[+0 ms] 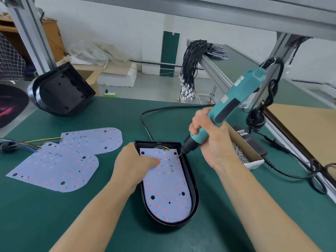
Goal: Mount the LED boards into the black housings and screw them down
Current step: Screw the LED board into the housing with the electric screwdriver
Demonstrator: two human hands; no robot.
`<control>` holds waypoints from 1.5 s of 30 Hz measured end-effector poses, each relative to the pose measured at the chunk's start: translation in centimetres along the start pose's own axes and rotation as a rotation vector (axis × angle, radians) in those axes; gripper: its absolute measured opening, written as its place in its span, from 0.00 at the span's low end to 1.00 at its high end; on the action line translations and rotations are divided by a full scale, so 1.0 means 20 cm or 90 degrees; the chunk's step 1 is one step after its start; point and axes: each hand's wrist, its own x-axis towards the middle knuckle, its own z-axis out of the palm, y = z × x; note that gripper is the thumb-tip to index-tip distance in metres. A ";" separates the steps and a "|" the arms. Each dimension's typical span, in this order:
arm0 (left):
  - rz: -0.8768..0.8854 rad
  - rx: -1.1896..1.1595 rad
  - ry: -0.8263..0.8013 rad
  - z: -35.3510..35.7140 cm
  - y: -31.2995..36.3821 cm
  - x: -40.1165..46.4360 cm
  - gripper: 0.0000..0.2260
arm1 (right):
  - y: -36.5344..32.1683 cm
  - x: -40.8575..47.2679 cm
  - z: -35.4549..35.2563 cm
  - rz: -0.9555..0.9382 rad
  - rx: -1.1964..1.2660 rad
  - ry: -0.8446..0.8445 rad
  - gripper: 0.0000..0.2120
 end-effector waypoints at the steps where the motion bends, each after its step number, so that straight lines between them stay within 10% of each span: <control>1: -0.003 -0.001 0.001 0.00 0.00 0.00 0.10 | -0.01 0.00 -0.01 0.026 0.009 -0.040 0.15; 4: -0.012 -0.005 0.008 0.00 0.00 0.00 0.08 | -0.05 0.00 -0.06 0.091 0.019 -0.110 0.29; 11: -0.020 -0.001 0.008 0.00 0.02 -0.02 0.12 | -0.06 0.03 -0.10 0.116 0.032 -0.183 0.09; 17: -0.048 -0.018 0.005 0.00 0.03 -0.02 0.18 | -0.08 0.08 -0.08 0.152 0.011 -0.326 0.12; 27: -0.022 -0.115 0.106 0.02 -0.06 -0.02 0.12 | -0.27 0.05 -0.22 0.006 0.235 -0.020 0.29; 31: 0.038 0.203 0.211 -0.01 -0.01 -0.02 0.34 | -0.39 -0.02 -0.32 -0.014 0.193 0.059 0.33; 34: 0.324 0.358 0.324 0.08 0.11 -0.07 0.26 | -0.47 -0.07 -0.37 -0.043 0.169 0.084 0.32; 38: 0.524 0.485 0.071 0.44 0.34 -0.05 0.06 | -0.53 -0.11 -0.37 -0.064 0.165 0.092 0.32; 45: 0.407 0.760 -0.192 0.86 0.42 0.11 0.09 | -0.61 -0.15 -0.40 -0.107 0.155 0.122 0.31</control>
